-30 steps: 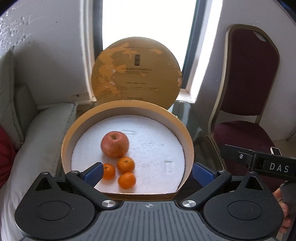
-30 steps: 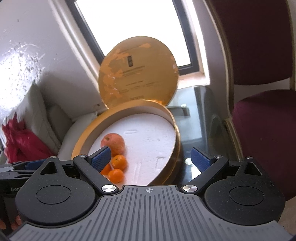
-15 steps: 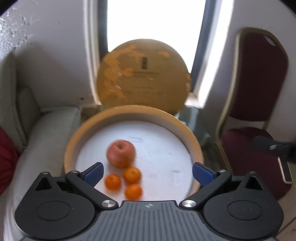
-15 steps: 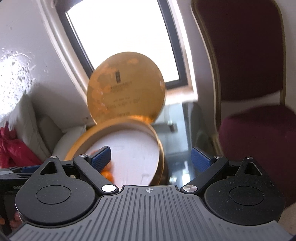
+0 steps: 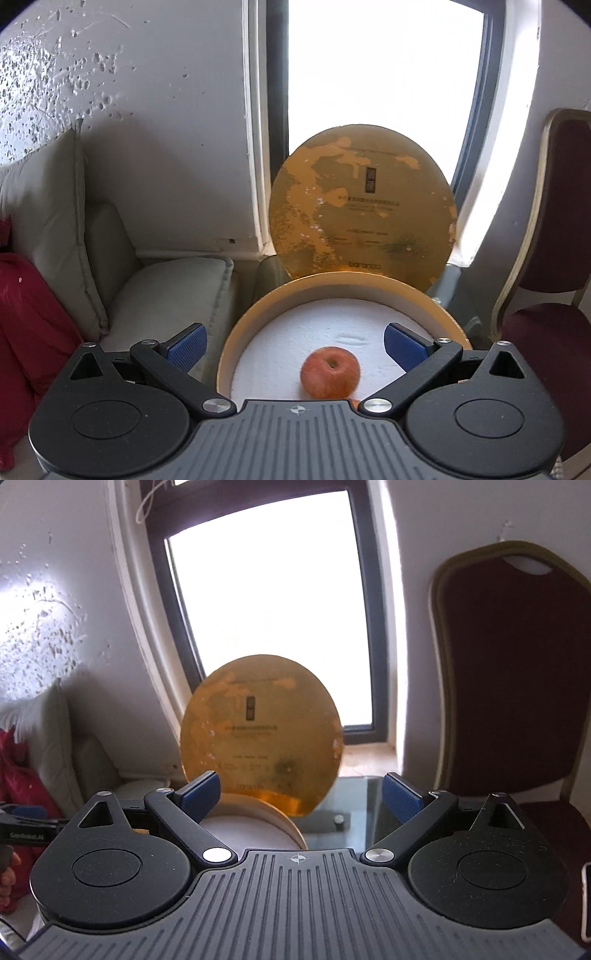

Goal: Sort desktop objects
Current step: 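Grasp the rim of the gold lid with the left tool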

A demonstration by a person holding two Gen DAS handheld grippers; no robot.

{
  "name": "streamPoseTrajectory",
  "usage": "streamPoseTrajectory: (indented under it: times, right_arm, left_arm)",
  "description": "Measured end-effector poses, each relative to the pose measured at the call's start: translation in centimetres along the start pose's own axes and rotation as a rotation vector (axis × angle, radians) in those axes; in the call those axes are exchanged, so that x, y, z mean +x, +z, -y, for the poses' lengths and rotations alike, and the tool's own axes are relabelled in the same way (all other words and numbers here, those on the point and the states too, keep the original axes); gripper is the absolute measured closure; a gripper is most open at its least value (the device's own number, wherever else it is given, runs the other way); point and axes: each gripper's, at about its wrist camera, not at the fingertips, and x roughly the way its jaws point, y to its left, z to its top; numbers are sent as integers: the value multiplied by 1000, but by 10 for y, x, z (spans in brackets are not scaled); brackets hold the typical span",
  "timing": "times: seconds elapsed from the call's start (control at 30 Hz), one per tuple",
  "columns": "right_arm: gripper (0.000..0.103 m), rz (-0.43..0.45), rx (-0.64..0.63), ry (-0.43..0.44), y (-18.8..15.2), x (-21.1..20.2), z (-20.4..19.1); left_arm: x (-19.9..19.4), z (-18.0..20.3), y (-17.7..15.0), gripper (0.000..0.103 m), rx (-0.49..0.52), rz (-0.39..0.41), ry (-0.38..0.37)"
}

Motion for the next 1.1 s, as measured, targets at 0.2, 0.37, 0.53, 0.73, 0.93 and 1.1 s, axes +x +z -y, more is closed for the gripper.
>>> streamPoseTrajectory:
  times: [0.2,0.37,0.53,0.73,0.93,1.1]
  right_arm:
    - [3,-9,14,65,-1,35,1]
    - [3,17,37,77,8,80,7]
    - [0,205,53,37,34,120,15]
    - [0,220,75,-17,48,198,30]
    - [0,105,136,-32,31,278,56]
    - [0,69,236,-19,12,319,76]
  left_arm:
    - [27,-8,11,1,50,-37,14]
    - [62,-17,44,1,115,13,1]
    - [113,-33,82,1,68,79,-46]
    - [188,-52,112,1,-11,149,-126]
    - [260,-60,113,3,-82,121,-213]
    - [303,-73,104,3,-211,92,-279]
